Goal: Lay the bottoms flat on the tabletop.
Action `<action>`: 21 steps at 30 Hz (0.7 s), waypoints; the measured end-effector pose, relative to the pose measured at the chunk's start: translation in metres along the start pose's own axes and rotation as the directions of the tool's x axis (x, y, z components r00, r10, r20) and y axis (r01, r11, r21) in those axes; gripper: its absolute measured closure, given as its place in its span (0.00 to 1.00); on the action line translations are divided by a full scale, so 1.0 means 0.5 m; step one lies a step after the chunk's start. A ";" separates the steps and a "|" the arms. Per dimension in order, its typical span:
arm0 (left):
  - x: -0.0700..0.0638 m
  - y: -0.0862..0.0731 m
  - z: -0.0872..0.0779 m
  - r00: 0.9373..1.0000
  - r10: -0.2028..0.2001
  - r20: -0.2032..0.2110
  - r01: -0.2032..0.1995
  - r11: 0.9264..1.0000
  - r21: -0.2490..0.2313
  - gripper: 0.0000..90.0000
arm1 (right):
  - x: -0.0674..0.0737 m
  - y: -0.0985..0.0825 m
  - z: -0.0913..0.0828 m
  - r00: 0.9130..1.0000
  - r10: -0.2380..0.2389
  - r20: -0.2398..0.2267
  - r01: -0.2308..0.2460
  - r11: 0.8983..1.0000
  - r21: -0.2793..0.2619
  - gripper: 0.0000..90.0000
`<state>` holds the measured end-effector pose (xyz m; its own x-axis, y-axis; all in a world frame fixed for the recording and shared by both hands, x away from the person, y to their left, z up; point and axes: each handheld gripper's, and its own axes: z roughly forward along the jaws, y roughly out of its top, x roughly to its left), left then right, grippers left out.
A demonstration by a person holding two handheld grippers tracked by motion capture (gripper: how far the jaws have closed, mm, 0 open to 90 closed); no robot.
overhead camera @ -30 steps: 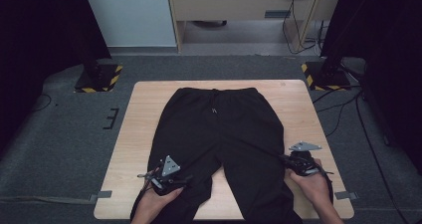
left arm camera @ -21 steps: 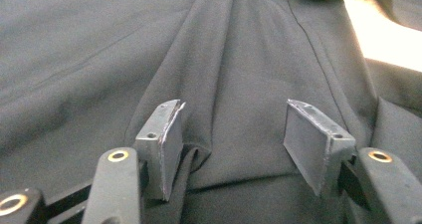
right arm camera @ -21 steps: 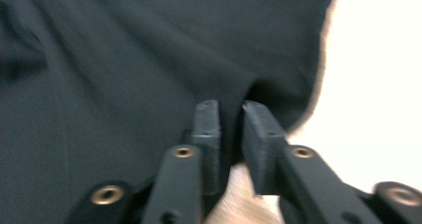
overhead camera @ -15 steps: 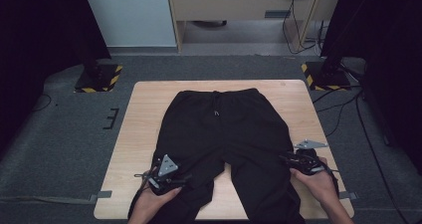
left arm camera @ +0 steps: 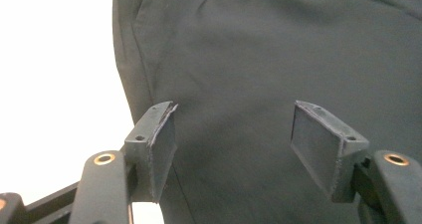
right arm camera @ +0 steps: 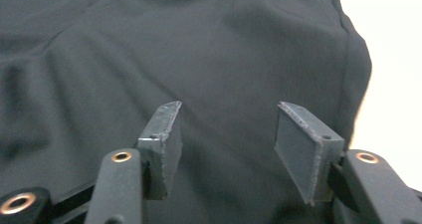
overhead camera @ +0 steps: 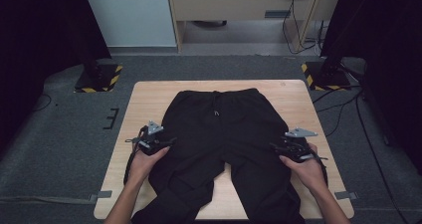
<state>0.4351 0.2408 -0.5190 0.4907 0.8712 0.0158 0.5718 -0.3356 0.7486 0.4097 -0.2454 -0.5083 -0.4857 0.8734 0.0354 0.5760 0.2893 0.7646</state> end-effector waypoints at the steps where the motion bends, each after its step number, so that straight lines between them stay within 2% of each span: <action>1: 0.001 -0.001 0.011 1.000 0.006 -0.001 -0.006 1.000 0.018 0.37 | 0.001 0.008 0.015 1.000 0.003 0.001 -0.003 1.000 0.004 0.46; 3: 0.000 -0.004 0.027 1.000 0.021 -0.006 -0.021 0.999 0.050 0.38 | 0.003 0.021 0.039 1.000 0.002 0.001 -0.002 1.000 0.003 0.46; 6: 0.005 -0.005 0.035 1.000 0.009 0.008 -0.009 1.000 0.028 0.40 | -0.002 0.036 0.072 1.000 0.003 0.018 -0.004 1.000 0.011 0.48; 9: 0.012 0.000 0.043 1.000 0.013 0.015 -0.013 1.000 0.023 0.40 | -0.011 0.037 0.108 1.000 -0.002 0.025 0.000 0.997 0.076 0.49; 10: 0.015 0.004 0.047 1.000 0.012 0.015 -0.013 1.000 0.024 0.40 | -0.014 0.035 0.113 0.999 -0.007 0.032 0.005 0.998 0.065 0.50; 14: 0.026 0.017 0.070 1.000 0.008 0.011 -0.008 1.000 -0.002 0.40 | -0.021 0.024 0.106 0.999 -0.001 0.041 -0.001 0.999 0.047 0.51; 21: 0.036 0.037 0.093 1.000 0.011 0.012 -0.011 1.000 -0.003 0.41 | -0.027 -0.020 0.064 0.996 0.038 0.083 -0.038 0.999 0.005 0.51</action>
<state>0.4851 0.2338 -0.5358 0.5047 0.8631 0.0156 0.5648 -0.3438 0.7502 0.4317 -0.2476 -0.5369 -0.4072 0.9133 0.0108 0.5977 0.2575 0.7593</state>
